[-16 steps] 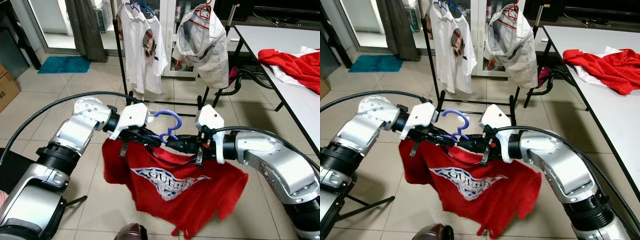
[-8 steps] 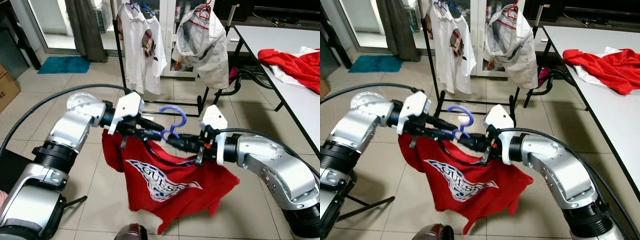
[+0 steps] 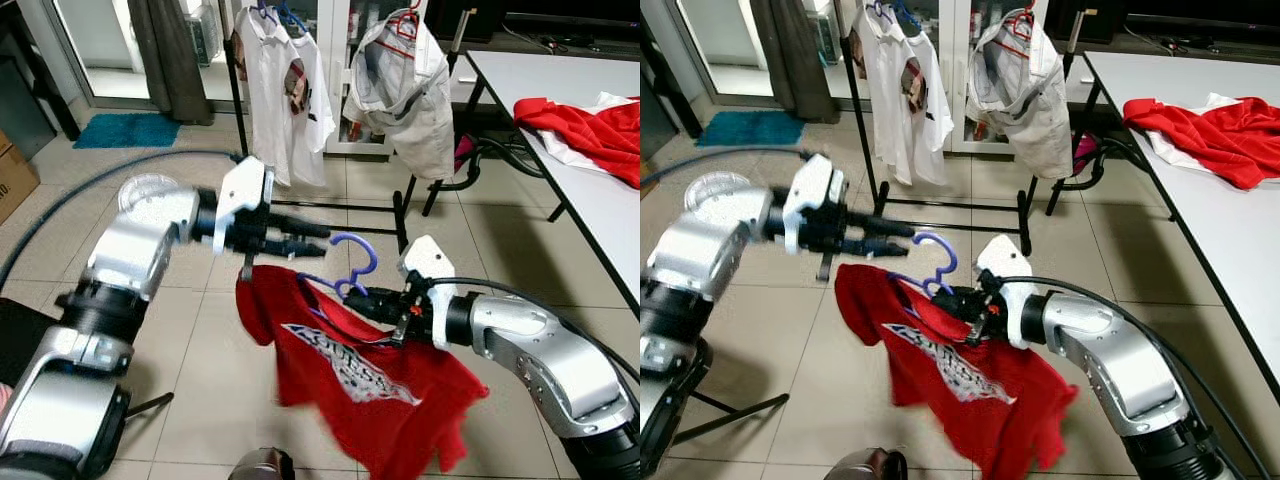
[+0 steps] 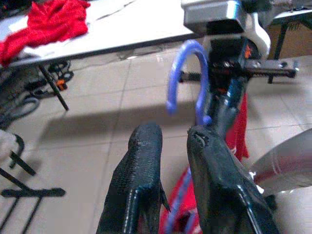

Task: Hang hanger

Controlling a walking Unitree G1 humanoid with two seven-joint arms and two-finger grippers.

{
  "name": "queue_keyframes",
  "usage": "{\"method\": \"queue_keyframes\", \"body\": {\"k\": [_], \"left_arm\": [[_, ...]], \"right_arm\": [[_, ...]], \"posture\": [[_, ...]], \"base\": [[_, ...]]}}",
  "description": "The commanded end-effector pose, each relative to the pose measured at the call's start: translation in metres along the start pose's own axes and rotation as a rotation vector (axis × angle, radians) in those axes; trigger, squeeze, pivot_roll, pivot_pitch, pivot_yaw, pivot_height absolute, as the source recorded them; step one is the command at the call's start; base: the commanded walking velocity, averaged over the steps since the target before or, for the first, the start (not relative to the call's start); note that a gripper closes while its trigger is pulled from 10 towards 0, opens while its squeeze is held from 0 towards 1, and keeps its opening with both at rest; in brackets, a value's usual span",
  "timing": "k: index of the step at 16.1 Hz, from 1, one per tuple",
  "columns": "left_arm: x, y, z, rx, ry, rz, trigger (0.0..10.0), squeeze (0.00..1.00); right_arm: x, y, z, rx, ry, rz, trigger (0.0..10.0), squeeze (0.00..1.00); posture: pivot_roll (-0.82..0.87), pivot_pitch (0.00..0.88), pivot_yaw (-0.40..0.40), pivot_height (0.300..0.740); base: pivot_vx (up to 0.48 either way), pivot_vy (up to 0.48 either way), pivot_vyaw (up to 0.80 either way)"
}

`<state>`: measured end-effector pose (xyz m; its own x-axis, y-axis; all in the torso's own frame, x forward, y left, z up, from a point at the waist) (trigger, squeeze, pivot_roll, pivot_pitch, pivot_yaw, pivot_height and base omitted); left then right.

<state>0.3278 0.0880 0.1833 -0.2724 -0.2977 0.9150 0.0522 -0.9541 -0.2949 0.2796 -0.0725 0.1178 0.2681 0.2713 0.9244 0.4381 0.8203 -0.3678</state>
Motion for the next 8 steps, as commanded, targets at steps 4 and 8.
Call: {"method": "queue_keyframes", "body": {"k": [4, 8], "left_arm": [[-0.011, -0.020, 0.005, 0.297, -0.091, -0.004, 10.0, 0.00], [-0.054, -0.024, 0.028, 0.941, -0.264, -0.001, 10.0, 0.00]], "right_arm": [[-0.028, -0.003, -0.035, -0.292, 0.148, 0.015, 0.0, 0.00], [-0.060, -0.035, -0.090, -0.821, 0.389, -0.124, 10.0, 0.00]], "posture": [[0.04, 0.000, 0.041, 0.740], [0.06, 0.000, 0.013, 0.740]], "base": [[0.000, 0.000, 0.00], [0.000, 0.000, 0.00]]}}
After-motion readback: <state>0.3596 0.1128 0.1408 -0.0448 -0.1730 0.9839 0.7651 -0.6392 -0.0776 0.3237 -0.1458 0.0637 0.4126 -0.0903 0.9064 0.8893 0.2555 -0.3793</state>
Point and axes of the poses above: a point about 5 cm out from each wrist's last joint towards the gripper, its own y axis pointing out of the wrist towards the gripper, its own x axis along the axis of the wrist's last joint, z = x × y, the point moved 6 cm from there along y, pointing out of the wrist towards the gripper, and after that the axes turned 3 degrees about y, right-handed, at the moved point
